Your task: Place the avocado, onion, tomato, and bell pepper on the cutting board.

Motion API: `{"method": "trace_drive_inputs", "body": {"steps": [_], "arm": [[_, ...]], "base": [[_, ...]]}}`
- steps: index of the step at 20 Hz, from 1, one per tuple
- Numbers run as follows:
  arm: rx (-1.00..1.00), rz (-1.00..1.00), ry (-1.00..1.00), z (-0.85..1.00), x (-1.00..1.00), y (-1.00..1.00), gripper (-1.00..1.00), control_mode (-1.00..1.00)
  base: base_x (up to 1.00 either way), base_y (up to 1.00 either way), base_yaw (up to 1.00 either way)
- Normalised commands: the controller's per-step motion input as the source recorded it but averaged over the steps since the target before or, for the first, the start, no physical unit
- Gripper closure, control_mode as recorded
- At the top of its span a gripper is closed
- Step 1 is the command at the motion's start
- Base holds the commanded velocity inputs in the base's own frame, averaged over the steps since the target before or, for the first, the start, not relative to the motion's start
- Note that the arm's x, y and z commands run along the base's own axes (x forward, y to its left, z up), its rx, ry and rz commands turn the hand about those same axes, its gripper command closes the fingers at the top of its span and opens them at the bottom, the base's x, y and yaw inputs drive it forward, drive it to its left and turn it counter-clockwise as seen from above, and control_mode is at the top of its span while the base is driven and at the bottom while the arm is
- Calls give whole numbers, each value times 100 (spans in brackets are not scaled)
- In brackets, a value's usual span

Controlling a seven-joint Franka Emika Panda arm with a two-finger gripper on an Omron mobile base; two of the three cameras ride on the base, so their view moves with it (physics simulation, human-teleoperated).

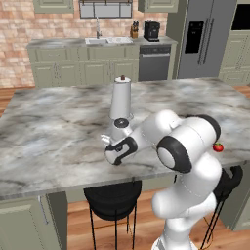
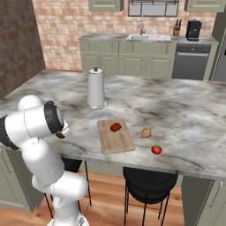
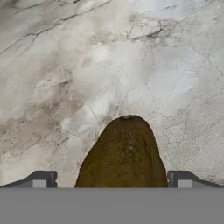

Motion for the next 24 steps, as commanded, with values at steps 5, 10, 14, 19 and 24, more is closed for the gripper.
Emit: {"method": "trace_drive_inputs", "body": {"steps": [5, 10, 14, 19, 24], "arm": [[-1, 0, 0, -17, 17, 9, -100, -100], [-2, 0, 0, -21, 8, 9, -100, -100], [-4, 0, 3, -26, 3, 18, 100, -100], [-4, 0, 4, -21, 4, 18, 100, -100], [0, 0, -1, -10, -2, 0, 100, -100]], "base": [[0, 0, 0], [0, 0, 0], [0, 0, 0], [0, 0, 0], [0, 0, 0]]}}
